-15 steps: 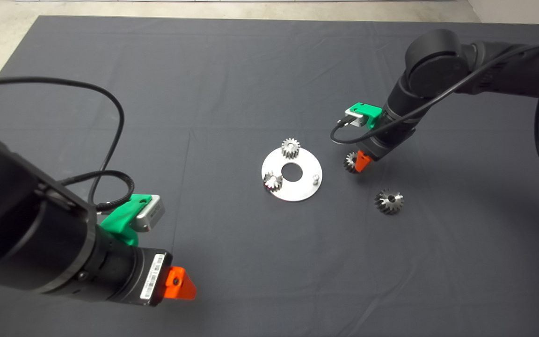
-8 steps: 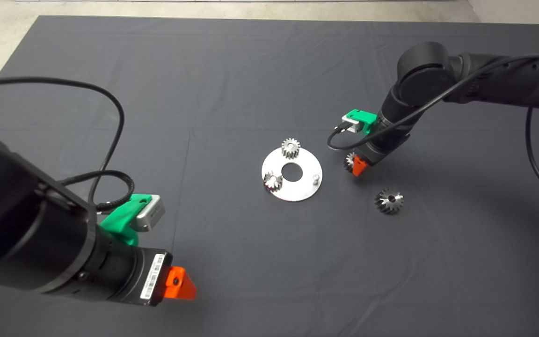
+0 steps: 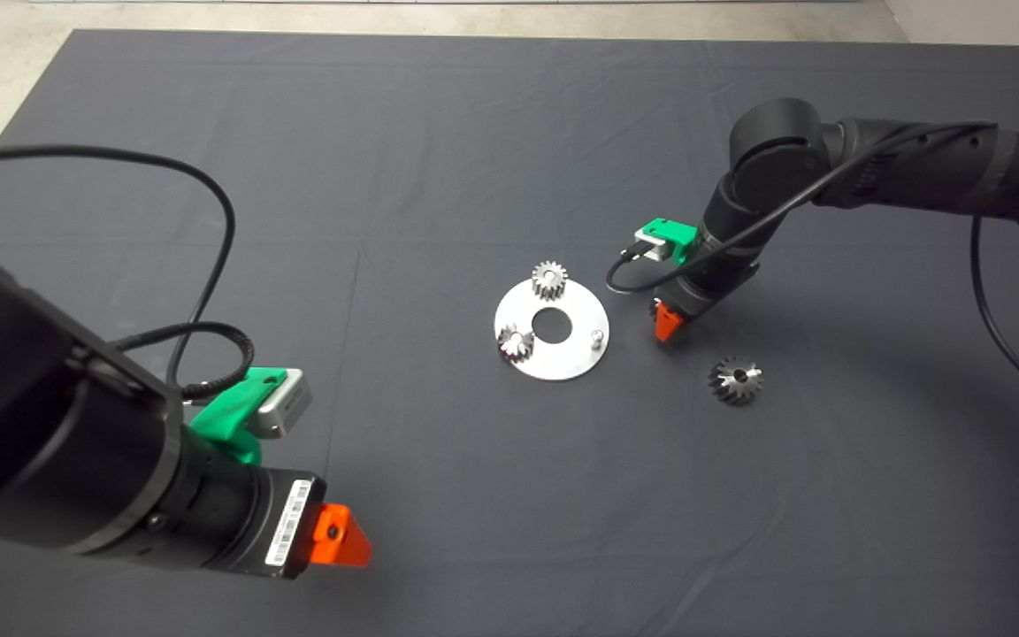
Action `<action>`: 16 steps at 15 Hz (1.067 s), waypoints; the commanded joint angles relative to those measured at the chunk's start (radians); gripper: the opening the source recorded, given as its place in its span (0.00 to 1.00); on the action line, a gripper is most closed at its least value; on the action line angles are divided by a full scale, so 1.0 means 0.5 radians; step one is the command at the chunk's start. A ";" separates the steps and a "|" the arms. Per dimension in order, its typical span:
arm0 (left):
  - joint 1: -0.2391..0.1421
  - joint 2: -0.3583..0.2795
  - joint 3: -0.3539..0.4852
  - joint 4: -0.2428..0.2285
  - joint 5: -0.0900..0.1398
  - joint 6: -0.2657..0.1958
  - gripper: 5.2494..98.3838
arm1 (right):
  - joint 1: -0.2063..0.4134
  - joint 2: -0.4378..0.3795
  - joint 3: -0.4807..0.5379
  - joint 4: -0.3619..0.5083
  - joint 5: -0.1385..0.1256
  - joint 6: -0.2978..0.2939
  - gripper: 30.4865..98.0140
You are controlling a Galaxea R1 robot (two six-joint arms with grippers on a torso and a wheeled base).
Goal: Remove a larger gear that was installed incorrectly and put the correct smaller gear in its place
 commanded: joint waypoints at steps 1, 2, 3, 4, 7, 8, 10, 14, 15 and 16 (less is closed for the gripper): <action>-0.013 -0.003 0.032 -0.039 0.000 -0.004 0.99 | 0.010 0.082 -0.085 -0.096 -0.238 -0.013 0.63; -0.013 -0.003 0.032 -0.039 0.000 -0.004 0.99 | 0.010 0.079 -0.088 -0.098 -0.238 -0.016 0.63; -0.016 -0.003 0.032 -0.042 0.000 -0.004 0.99 | 0.010 0.079 -0.107 -0.095 -0.238 -0.032 0.63; -0.013 -0.003 0.032 -0.042 0.000 -0.004 0.99 | 0.010 0.079 -0.130 -0.095 -0.235 -0.040 0.63; -0.016 -0.003 0.032 -0.040 0.000 -0.004 0.99 | 0.010 0.076 -0.140 -0.095 -0.235 -0.041 0.63; -0.013 -0.003 0.032 -0.039 0.000 -0.004 0.99 | 0.010 0.068 -0.140 -0.095 -0.235 -0.041 0.63; -0.016 -0.003 0.032 -0.040 0.000 -0.004 0.99 | 0.010 0.061 -0.140 -0.089 -0.235 -0.041 0.60; -0.016 -0.003 0.032 -0.039 0.000 -0.004 0.99 | 0.013 0.058 -0.140 -0.089 -0.235 -0.041 0.58; -0.016 -0.003 0.032 -0.041 0.000 -0.004 0.99 | 0.013 0.058 -0.143 -0.089 -0.235 -0.041 0.53; -0.015 -0.003 0.032 -0.040 0.000 -0.004 0.99 | 0.013 0.058 -0.143 -0.089 -0.235 -0.041 0.51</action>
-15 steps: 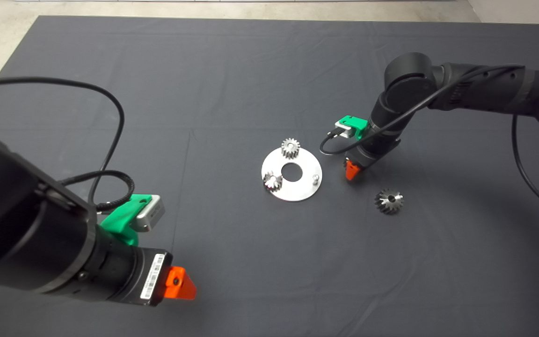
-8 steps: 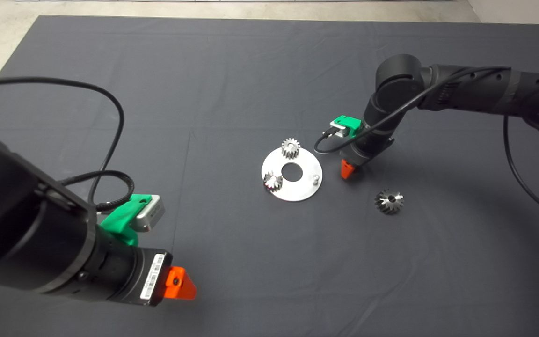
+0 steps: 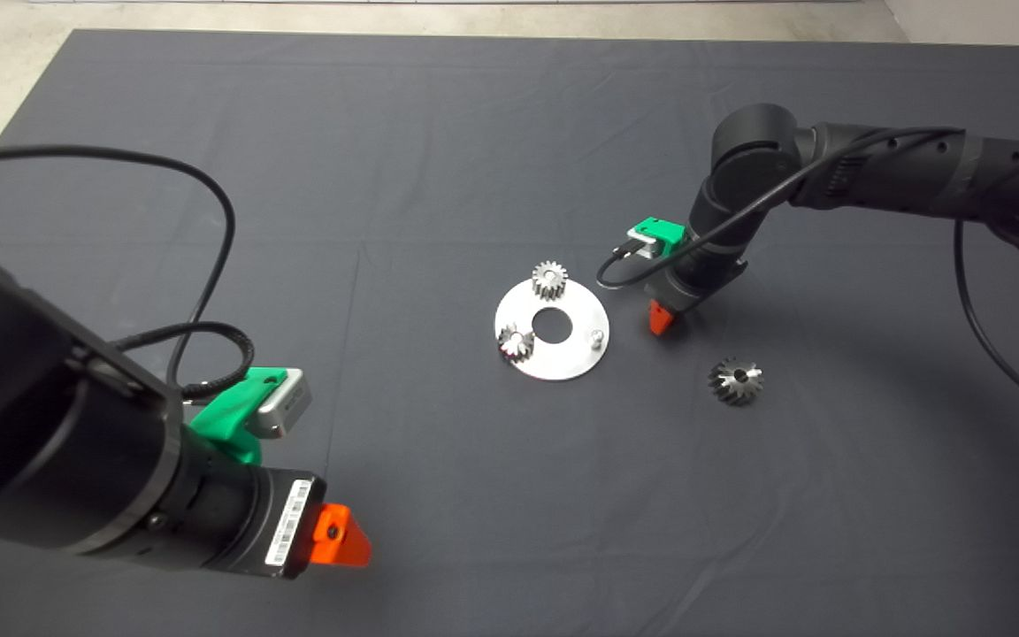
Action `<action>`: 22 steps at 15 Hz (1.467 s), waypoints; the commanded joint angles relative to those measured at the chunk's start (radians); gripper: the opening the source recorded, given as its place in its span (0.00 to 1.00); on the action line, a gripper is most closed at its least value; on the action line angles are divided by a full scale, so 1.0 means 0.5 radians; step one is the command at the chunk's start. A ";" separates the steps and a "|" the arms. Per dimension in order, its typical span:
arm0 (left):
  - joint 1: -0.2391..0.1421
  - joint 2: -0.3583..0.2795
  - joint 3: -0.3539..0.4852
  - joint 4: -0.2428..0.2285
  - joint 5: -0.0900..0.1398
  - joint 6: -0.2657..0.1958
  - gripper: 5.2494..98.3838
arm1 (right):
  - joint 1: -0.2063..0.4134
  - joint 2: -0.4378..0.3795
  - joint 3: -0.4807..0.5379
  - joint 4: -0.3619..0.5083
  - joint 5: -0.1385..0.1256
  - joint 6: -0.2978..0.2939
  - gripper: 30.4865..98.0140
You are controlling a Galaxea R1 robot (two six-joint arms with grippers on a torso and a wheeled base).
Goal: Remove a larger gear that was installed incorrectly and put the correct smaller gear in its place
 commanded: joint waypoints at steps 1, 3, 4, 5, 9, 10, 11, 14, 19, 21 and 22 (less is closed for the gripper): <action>-0.016 -0.003 0.032 -0.042 0.000 -0.004 0.99 | 0.041 -0.003 -0.004 -0.058 -0.235 -0.012 0.51; -0.013 -0.003 0.032 -0.042 0.000 -0.004 0.99 | 0.041 0.003 -0.004 -0.058 -0.235 -0.012 0.48; -0.012 -0.003 0.032 -0.039 0.000 -0.004 0.99 | 0.041 0.006 -0.004 -0.058 -0.235 -0.012 0.45; -0.014 -0.003 0.034 -0.042 0.000 -0.004 0.99 | 0.044 0.010 -0.011 -0.058 -0.235 -0.012 0.45; -0.013 -0.003 0.032 -0.042 0.000 -0.004 0.99 | 0.041 0.015 -0.025 -0.058 -0.232 -0.012 0.45; -0.016 -0.003 0.032 -0.042 0.000 -0.001 0.99 | 0.041 0.015 -0.025 -0.058 -0.232 -0.012 0.45; -0.013 -0.003 0.032 -0.040 0.000 -0.001 0.99 | 0.041 0.015 -0.025 -0.058 -0.235 -0.012 0.45; -0.012 -0.003 0.032 -0.041 0.000 -0.001 0.99 | 0.041 0.015 -0.019 -0.061 -0.229 -0.012 0.39; -0.012 -0.003 0.032 -0.042 0.000 -0.001 0.99 | 0.041 0.015 -0.022 -0.061 -0.226 -0.009 0.37; -0.014 -0.003 0.032 -0.039 0.000 -0.001 0.99 | 0.041 0.015 -0.022 -0.061 -0.214 -0.012 0.37; -0.015 -0.003 0.033 -0.040 0.000 -0.001 0.99 | 0.041 0.018 -0.022 -0.061 -0.198 -0.012 0.37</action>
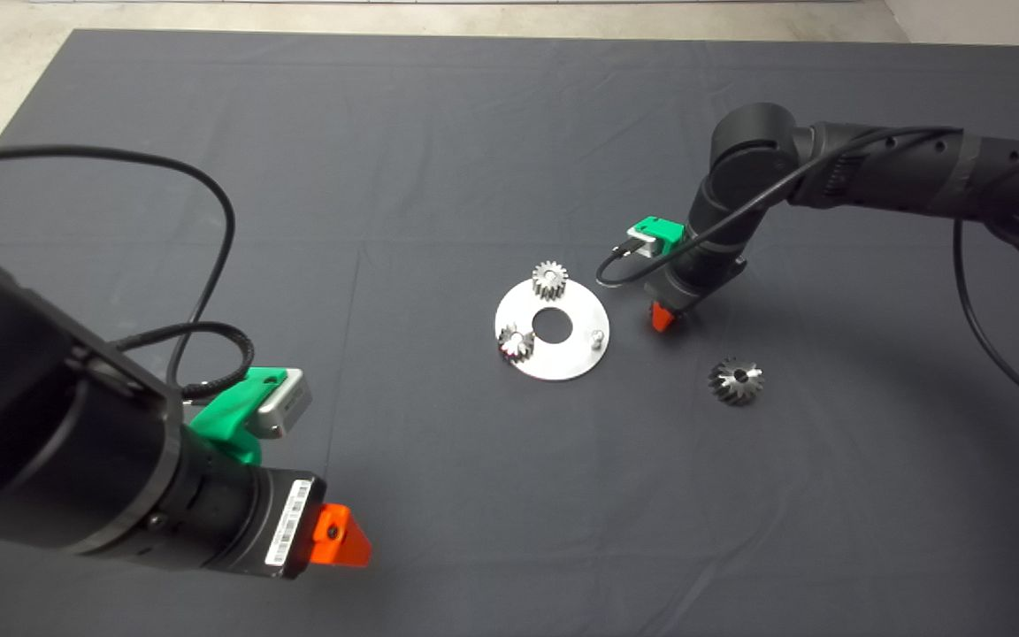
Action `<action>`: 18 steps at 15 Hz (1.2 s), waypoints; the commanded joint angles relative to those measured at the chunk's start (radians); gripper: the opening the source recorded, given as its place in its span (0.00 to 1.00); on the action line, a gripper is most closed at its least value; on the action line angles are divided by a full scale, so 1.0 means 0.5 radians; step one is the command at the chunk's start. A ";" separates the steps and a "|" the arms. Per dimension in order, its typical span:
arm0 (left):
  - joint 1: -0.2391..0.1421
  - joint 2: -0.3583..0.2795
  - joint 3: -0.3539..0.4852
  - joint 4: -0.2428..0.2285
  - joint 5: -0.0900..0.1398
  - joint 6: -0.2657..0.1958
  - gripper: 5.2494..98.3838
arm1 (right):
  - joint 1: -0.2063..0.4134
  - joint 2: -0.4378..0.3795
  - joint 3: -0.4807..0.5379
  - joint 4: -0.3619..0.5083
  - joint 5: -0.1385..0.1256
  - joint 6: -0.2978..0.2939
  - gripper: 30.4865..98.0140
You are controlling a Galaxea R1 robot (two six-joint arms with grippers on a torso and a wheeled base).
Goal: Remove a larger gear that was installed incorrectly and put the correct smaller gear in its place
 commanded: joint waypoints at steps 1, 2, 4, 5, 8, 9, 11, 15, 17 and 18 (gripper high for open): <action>-0.013 -0.003 0.032 -0.040 0.000 -0.002 0.99 | 0.041 0.011 -0.001 -0.060 -0.181 -0.011 0.37; -0.013 -0.003 0.032 -0.041 0.000 -0.002 0.99 | 0.041 0.008 -0.001 -0.060 -0.174 -0.011 0.37; -0.013 -0.003 0.032 -0.042 0.000 -0.002 0.99 | 0.041 0.008 -0.001 -0.060 -0.174 -0.011 0.37; -0.013 -0.003 0.032 -0.041 0.000 -0.002 0.99 | 0.041 0.008 -0.001 -0.063 -0.173 -0.011 0.37; -0.016 -0.003 0.032 -0.039 0.000 -0.002 0.99 | 0.041 0.008 -0.001 -0.063 -0.166 -0.009 0.37; -0.015 -0.003 0.032 -0.042 0.000 -0.002 0.99 | 0.044 0.004 -0.001 -0.063 -0.143 -0.008 0.37; -0.013 -0.003 0.032 -0.041 0.000 -0.002 0.99 | 0.045 -0.010 -0.001 -0.063 -0.096 -0.009 0.37; -0.013 -0.003 0.032 -0.040 0.000 -0.002 0.99 | 0.044 0.002 -0.001 -0.063 -0.069 -0.008 0.37; -0.013 -0.003 0.032 -0.039 0.000 -0.002 0.99 | 0.044 0.005 -0.001 -0.063 -0.007 -0.011 0.37; -0.016 -0.003 0.032 -0.039 0.000 -0.002 0.99 | 0.044 0.004 -0.001 -0.063 0.016 -0.011 0.37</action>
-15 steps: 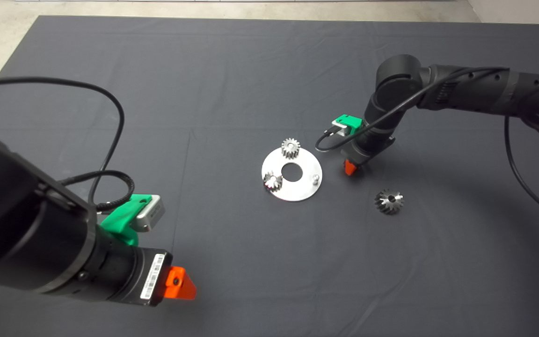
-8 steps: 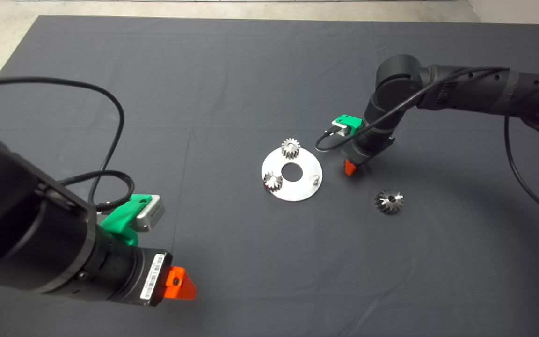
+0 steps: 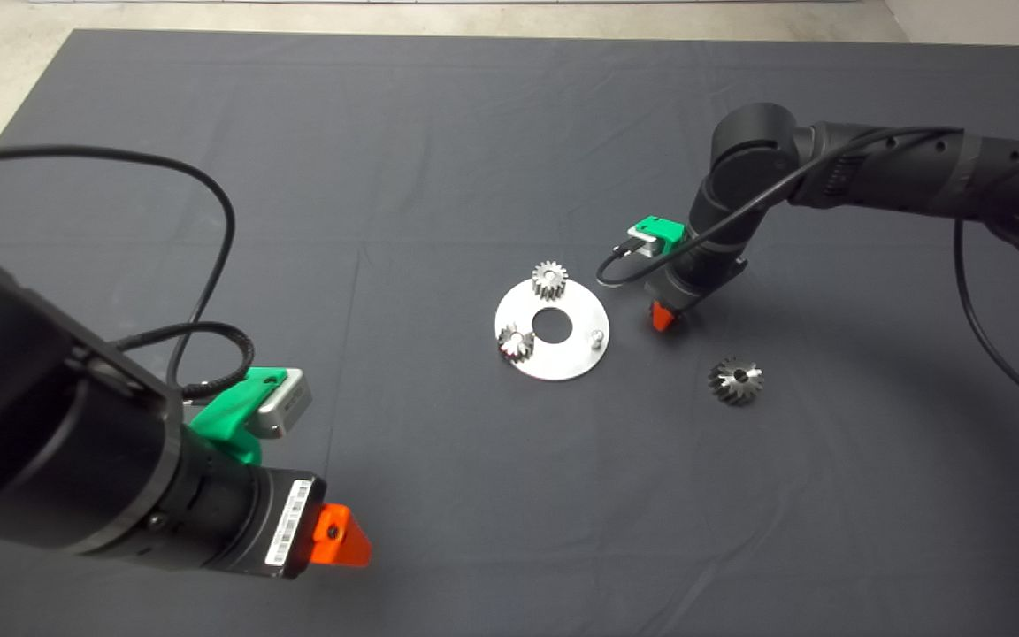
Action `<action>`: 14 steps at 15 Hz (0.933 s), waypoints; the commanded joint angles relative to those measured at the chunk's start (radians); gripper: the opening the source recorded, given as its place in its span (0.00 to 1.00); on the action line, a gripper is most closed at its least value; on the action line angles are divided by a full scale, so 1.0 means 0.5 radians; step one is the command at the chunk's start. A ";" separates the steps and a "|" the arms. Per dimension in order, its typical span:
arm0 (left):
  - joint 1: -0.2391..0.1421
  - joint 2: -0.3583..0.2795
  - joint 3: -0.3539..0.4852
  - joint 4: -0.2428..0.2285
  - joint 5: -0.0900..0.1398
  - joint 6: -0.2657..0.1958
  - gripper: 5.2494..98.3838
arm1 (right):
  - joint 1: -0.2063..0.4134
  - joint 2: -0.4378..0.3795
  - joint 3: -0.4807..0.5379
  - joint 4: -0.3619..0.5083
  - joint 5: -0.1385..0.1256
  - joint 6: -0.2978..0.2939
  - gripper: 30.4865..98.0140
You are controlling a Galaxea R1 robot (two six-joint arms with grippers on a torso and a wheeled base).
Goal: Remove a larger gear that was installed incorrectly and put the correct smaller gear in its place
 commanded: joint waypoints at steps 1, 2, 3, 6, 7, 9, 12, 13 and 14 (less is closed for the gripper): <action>-0.016 -0.001 0.032 -0.039 0.000 -0.002 0.99 | 0.047 0.007 -0.001 -0.057 0.019 -0.011 0.37; -0.014 -0.001 0.032 -0.039 0.000 -0.002 0.99 | 0.047 0.007 -0.001 -0.057 0.019 -0.014 0.37; -0.014 -0.001 0.032 -0.039 0.000 -0.002 0.99 | 0.047 0.007 -0.001 -0.057 0.019 -0.014 0.37; -0.016 -0.001 0.032 -0.039 0.000 -0.002 0.99 | 0.044 0.007 -0.001 -0.057 0.042 -0.014 0.37; -0.016 -0.001 0.032 -0.039 0.000 -0.002 0.99 | 0.044 0.007 -0.001 -0.060 0.056 -0.014 0.37; -0.012 -0.001 0.032 -0.039 0.000 -0.002 0.99 | 0.047 0.007 0.002 -0.060 0.062 -0.015 0.37; -0.013 -0.001 0.032 -0.039 0.000 -0.002 0.99 | 0.047 0.010 -0.001 -0.085 0.073 -0.014 0.30; -0.012 -0.004 0.032 -0.039 0.000 -0.002 0.99 | 0.047 0.007 -0.001 -0.088 0.093 -0.014 0.29; -0.013 -0.004 0.032 -0.039 0.000 -0.002 0.99 | 0.044 0.007 -0.001 -0.097 0.096 -0.014 0.28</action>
